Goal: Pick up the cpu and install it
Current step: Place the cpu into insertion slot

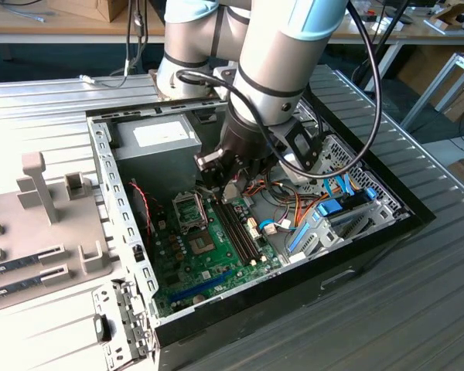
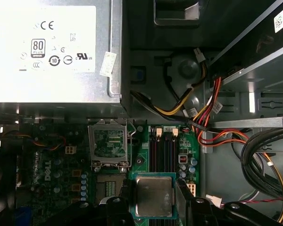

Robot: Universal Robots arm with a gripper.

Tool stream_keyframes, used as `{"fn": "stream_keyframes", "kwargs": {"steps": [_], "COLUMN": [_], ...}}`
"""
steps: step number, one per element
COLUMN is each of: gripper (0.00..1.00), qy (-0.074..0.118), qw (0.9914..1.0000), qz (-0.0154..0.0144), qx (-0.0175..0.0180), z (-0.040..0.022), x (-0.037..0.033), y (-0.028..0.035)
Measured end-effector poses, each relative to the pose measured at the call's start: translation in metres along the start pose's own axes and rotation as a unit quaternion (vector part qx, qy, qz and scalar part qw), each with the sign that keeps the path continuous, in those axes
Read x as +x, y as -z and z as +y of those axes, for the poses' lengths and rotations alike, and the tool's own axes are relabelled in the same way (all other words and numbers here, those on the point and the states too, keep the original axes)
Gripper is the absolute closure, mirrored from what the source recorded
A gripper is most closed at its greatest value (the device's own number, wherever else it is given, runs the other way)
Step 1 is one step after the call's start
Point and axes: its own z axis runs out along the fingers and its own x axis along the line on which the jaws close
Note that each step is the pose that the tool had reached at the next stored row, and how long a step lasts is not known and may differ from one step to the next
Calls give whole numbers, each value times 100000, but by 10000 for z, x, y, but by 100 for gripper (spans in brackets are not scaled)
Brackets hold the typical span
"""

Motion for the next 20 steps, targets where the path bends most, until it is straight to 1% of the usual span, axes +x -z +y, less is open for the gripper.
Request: {"fn": "stream_keyframes", "kwargs": {"steps": [20], "gripper": [53], "qy": [1], "qw": [100000], "qz": [2], "qx": [-7], "z": [-37], "x": [24], "y": [-29]}}
